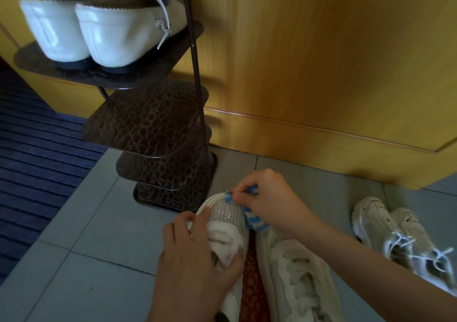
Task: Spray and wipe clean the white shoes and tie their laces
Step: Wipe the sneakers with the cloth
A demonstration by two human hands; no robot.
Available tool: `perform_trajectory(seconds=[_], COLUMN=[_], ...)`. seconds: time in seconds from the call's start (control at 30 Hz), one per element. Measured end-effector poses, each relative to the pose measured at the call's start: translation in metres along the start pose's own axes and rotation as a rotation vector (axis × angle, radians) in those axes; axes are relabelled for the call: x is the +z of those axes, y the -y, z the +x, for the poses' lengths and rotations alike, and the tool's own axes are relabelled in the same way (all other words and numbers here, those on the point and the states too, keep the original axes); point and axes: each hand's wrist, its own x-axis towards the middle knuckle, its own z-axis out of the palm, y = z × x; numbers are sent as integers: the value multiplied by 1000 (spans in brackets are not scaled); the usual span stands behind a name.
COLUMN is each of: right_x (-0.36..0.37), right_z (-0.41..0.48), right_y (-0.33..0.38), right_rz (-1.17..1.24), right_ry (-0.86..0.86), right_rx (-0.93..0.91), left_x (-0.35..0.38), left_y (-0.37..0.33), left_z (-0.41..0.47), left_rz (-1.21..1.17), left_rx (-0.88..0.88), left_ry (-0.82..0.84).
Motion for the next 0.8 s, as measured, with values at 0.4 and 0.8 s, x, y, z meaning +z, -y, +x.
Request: perform_trajectory(seconds=[0.4, 0.8], right_x=[-3, -4], right_z=[-10, 7], right_y=[-2, -1], right_rz=[35, 22], right_ry=[14, 16], right_rx=[-30, 18], left_x=[-7, -17], left_y=[-2, -5], left_z=[-6, 6], left_rz=[20, 40], left_rx=[-30, 10], left_ry=[-14, 66])
